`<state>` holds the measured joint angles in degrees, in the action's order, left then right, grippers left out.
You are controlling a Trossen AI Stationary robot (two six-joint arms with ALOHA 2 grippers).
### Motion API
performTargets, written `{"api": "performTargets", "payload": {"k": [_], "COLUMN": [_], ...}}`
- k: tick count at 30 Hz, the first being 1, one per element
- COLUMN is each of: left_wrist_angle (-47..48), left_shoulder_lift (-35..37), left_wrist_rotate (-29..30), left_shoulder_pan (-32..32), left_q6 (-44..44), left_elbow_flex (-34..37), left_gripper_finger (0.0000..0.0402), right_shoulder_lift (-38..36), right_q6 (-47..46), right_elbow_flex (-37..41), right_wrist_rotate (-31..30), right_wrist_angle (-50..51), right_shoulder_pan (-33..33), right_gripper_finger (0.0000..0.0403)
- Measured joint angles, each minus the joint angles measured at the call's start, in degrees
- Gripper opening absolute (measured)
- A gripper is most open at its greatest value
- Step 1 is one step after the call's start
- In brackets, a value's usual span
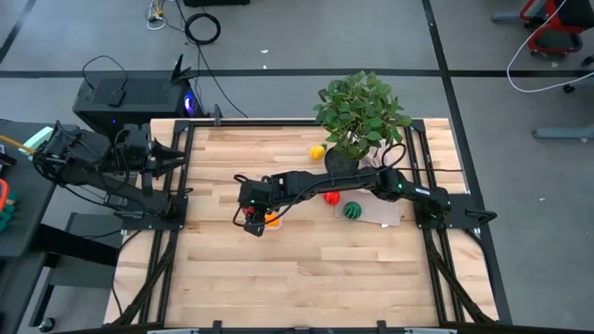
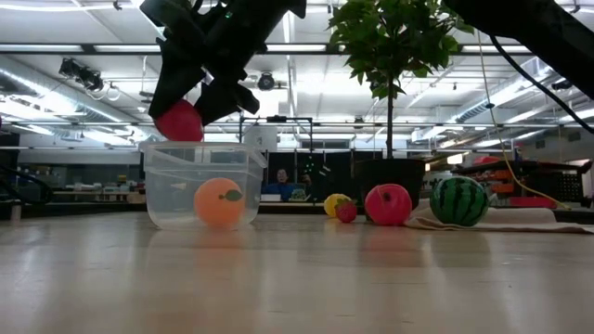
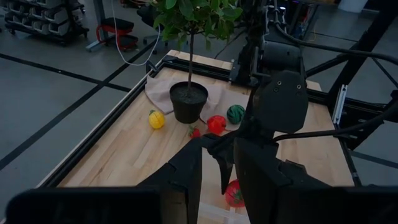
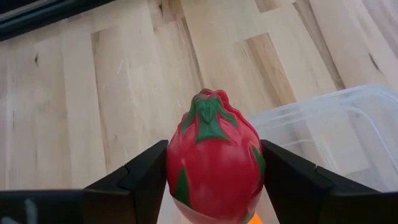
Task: Pick and placing Produce into tupperware
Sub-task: Put the red dragon fruit into the transparent bin, then put the green watermelon into the transparent bin
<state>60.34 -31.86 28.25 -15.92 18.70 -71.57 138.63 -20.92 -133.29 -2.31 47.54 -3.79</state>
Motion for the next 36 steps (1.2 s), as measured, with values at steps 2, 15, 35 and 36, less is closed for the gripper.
{"api": "performTargets", "payload": {"k": [2,15,35,36], "left_wrist_angle": [0.0,0.0,7.7,9.2], "left_shoulder_lift": [0.0,0.0,0.0,-0.2], "left_wrist_rotate": [0.0,0.0,-17.7,-17.8], "left_shoulder_pan": [0.0,0.0,0.0,0.0], "left_q6": [0.0,0.0,0.4,1.2], "left_elbow_flex": [0.0,0.0,0.0,0.0], "left_gripper_finger": [0.0101,0.0101,0.0101,0.0101], "right_shoulder_lift": [0.0,-0.1,-1.4,-1.4], "right_q6": [0.0,-0.5,0.5,0.5], "right_elbow_flex": [0.0,0.0,-0.1,-0.1], "right_wrist_rotate": [0.0,0.7,1.1,1.3], "right_wrist_angle": [0.0,0.9,4.0,4.1], "right_shoulder_pan": [0.0,-0.1,-0.2,-0.2], "right_gripper_finger": [0.0251,0.0255,0.0244,0.0243]}}
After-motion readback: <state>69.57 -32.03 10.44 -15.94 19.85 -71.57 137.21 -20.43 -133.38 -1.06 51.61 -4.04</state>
